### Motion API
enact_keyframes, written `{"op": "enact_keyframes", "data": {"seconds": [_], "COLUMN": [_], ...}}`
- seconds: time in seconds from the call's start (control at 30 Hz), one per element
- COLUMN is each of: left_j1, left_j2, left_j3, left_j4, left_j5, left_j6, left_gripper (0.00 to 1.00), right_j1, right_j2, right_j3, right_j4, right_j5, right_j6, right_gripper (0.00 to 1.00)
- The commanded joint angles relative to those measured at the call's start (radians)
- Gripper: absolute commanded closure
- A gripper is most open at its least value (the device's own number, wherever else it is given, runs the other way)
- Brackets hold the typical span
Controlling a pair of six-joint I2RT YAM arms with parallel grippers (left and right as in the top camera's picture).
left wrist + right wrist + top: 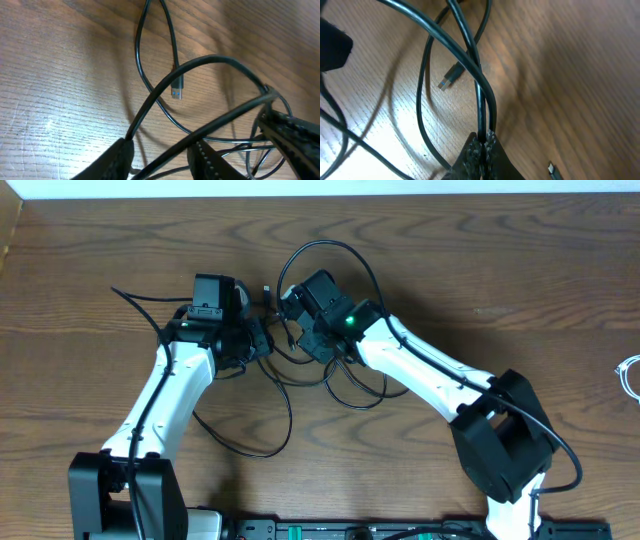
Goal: Untangle cables
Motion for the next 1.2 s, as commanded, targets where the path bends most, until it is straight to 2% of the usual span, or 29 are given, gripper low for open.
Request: {"op": "enact_keyframes", "data": {"seconds": [0.0,0.1,0.23,0.6,0.87,1.17], "left_j1": [-0.002,-0.002,-0.002,0.04,0.119,0.134], "left_j2": [0.007,0.007,0.007,-0.016,-0.067,-0.067], "left_j3": [-0.001,-0.001,-0.001,0.0,0.0,0.0], "left_j4": [0.005,0.005,0.005,0.019,-0.031,-0.079], "left_j5": [-0.003,-0.003,-0.003,-0.014,-0.013,-0.014], "left_j6": [0.024,0.024,0.024,0.035,0.035,0.035], "left_gripper": [0.72,0.87,0.92,0.92,0.92,0.92], "right_j1": [-0.006,-0.006,-0.006,-0.044,-0.219,-0.469], "right_j2": [-0.048,-0.049,-0.052,-0.088,-0.144,-0.254], "right_j3": [0.006,0.006,0.006,0.006,0.006,0.006], "right_j4": [0.008,0.008,0.004,-0.068,-0.08,-0.167], "right_j5": [-0.007,-0.006,-0.006,0.032,0.035,0.061], "right_j6": [0.011,0.011,0.011,0.014,0.243,0.414], "right_gripper": [0.99,0.99,0.99,0.99,0.99,0.99]}}
